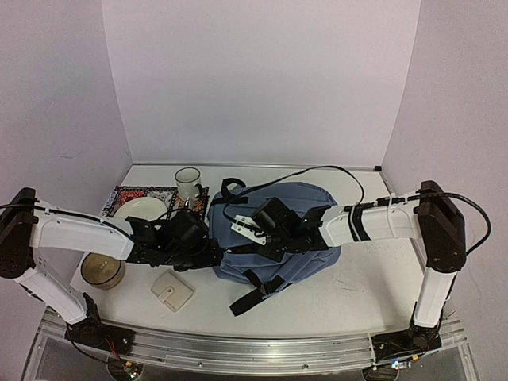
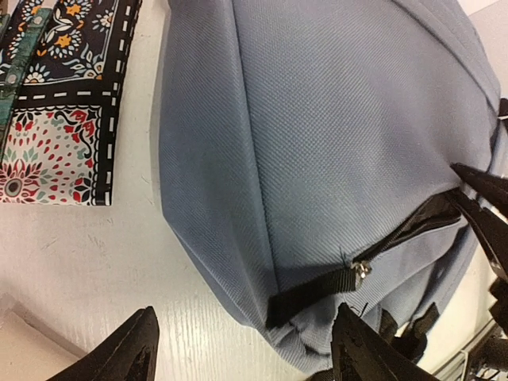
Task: Pack the student bag
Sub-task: Pick up the pocket on the back of the student bag.
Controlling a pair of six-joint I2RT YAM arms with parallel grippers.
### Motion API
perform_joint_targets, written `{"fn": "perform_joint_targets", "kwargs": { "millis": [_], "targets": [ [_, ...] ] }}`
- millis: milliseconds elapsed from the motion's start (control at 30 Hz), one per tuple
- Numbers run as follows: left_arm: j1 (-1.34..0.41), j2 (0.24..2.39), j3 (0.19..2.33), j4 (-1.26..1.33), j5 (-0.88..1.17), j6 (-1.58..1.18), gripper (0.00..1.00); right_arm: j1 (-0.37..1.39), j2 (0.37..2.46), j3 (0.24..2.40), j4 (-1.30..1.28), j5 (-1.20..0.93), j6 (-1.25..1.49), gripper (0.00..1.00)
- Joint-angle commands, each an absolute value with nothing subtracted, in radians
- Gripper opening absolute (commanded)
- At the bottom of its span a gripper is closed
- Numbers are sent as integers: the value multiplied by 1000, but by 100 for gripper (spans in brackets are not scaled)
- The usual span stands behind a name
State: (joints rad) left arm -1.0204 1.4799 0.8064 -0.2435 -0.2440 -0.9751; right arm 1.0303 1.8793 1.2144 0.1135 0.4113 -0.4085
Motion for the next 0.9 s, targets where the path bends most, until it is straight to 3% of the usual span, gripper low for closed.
{"fn": "perform_joint_targets", "kwargs": {
  "millis": [0,500,667,867],
  "targets": [
    [-1003,1378,785,-254,-244,-998,76,1025,1846,1251,112,440,-402,2],
    [-889,1272,690,-484,-215,-1088,81,1025,1730,1301,51,297,-323,0],
    [-878,1214,659,-614,-209,-1146,89,1024,1720,1314,42,298,-282,0],
    [-877,1106,593,-739,-159,-1264,92,1024,1738,1325,41,296,-246,0]
  ]
}}
